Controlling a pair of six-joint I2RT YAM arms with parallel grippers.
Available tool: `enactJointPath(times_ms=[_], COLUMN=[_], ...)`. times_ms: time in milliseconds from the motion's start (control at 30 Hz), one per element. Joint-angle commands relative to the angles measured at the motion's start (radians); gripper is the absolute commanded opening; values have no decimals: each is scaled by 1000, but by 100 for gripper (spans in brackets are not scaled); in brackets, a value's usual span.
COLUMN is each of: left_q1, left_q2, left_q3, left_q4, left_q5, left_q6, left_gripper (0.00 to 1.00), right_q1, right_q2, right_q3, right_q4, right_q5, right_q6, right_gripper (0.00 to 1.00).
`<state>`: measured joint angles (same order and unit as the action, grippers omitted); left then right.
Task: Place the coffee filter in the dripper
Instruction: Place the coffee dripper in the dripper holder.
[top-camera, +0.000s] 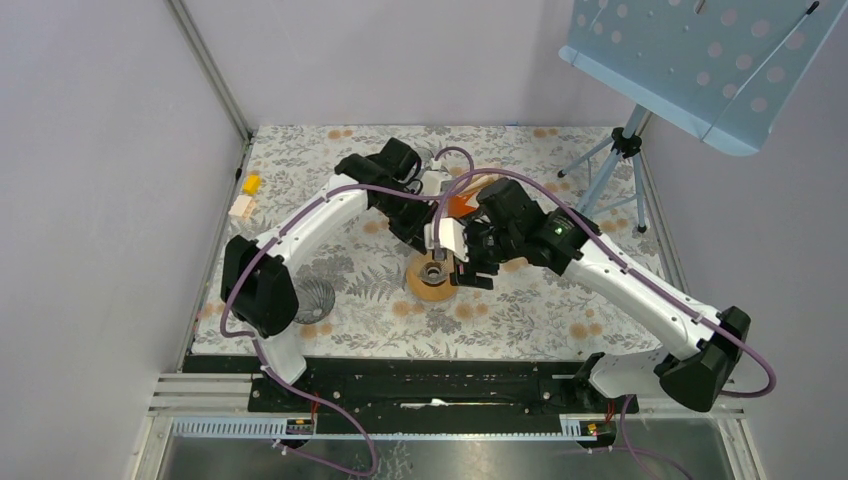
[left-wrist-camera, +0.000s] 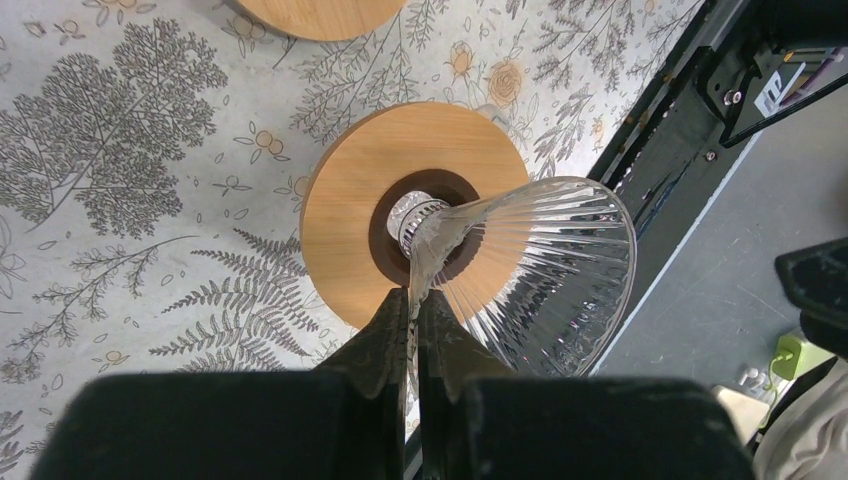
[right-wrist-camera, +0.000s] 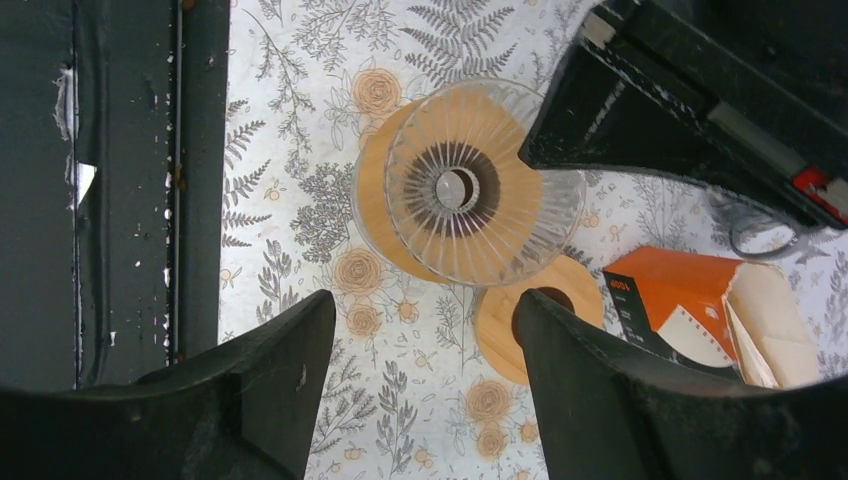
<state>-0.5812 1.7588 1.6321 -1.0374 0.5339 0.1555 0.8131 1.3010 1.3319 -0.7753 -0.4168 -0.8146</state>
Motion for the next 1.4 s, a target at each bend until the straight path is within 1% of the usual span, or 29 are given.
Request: enactJointPath(times_ms=[0, 300, 467, 633, 833, 1100, 1367], left_q1=[-2, -2, -1, -2, -3, -3, -15], left_q2=[18, 25, 24, 26, 32, 34, 39], left_q3=[-8, -18, -25, -34, -49, -68, -76], left_q4=[25, 38, 44, 46, 56, 69, 71], left_q5=[4, 18, 18, 17, 18, 0, -20], left_q6=[-11, -11, -13, -8, -7, -7, -2], left_gripper=[0, 0, 0, 0, 0, 0, 0], right_q1=[44, 109, 124, 133, 144, 149, 149], right_q2=[37, 108, 148, 183, 229, 266, 274], right_q3=[1, -58, -63, -75, -83, -99, -125], right_q4=[27, 73, 79, 105, 116, 126, 139], right_q5=[28, 100, 111, 135, 181, 199, 200], right_q6=[-18, -44, -49, -55, -68, -75, -72], right_gripper=[73, 70, 65, 57, 42, 28, 17])
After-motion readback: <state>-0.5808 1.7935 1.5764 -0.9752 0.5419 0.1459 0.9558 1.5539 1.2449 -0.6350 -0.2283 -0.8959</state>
